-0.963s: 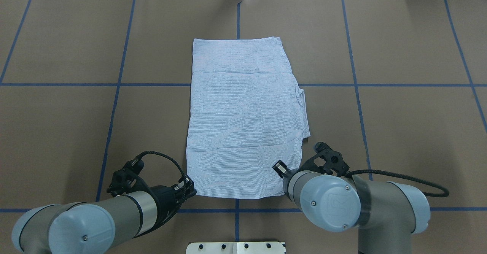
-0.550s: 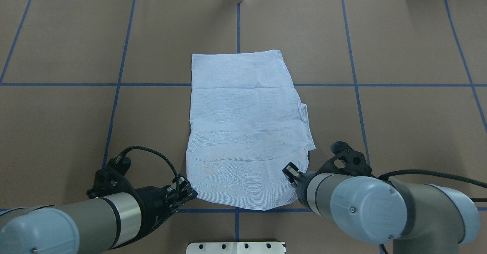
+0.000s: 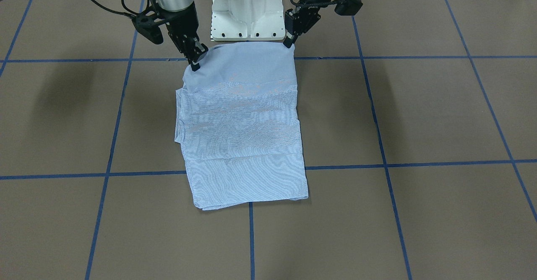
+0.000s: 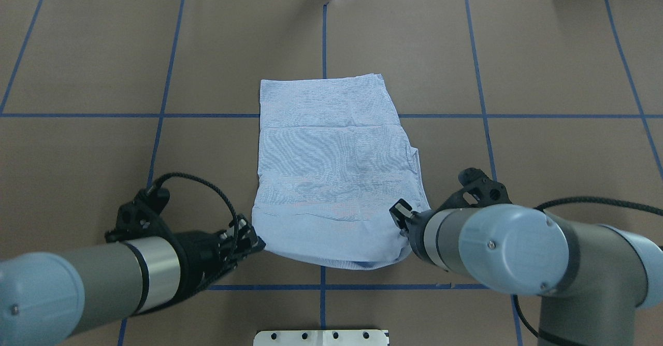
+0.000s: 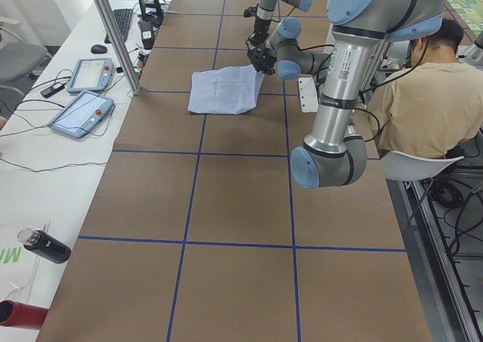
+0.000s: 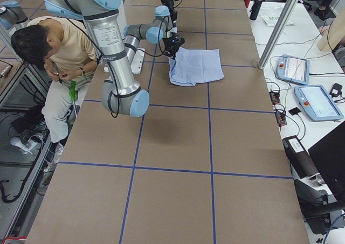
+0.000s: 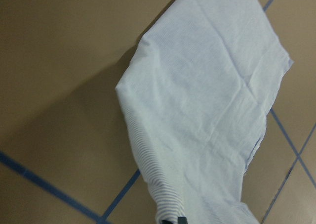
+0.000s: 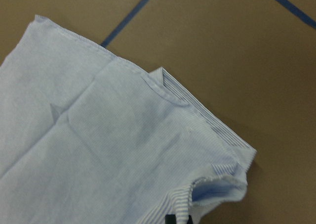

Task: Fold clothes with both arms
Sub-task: 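Lift both near corners and fold them away from the robot over the shirt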

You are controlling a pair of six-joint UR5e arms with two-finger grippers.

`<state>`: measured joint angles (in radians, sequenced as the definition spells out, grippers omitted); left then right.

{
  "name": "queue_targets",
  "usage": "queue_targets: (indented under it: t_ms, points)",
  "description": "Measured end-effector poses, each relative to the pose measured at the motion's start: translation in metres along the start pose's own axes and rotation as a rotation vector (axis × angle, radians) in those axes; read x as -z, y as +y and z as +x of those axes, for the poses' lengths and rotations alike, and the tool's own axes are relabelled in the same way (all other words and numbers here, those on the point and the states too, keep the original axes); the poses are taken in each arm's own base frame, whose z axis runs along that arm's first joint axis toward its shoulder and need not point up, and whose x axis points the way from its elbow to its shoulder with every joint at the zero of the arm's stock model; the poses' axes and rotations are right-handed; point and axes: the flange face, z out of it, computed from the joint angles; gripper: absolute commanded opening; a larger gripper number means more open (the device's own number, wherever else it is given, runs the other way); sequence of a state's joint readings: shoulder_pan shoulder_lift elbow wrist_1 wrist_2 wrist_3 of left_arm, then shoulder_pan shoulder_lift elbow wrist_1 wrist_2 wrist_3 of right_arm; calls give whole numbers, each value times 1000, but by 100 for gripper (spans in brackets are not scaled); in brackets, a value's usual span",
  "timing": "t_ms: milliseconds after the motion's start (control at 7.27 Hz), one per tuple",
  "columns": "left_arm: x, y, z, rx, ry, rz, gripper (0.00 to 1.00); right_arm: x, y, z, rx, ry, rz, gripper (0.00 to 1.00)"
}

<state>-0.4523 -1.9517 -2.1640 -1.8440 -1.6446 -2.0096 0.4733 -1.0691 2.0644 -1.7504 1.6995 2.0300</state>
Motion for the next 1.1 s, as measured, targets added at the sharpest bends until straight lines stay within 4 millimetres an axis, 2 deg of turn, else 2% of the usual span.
queue_targets:
  t_ms: [275,550,825,1101]
  points:
    - [-38,-59,26,-63,-27,72,0,-21,-50,-51,17,10,2,0]
    - [-81,-106,37,-91,-27,127,0,-45,-80,-99,47,38,8,0]
    - [-117,-135,46,-100,-26,155,0,-74,-105,-131,80,58,12,0]
    - [-151,-155,50,-109,-26,169,0,-106,-123,-149,127,72,16,0]
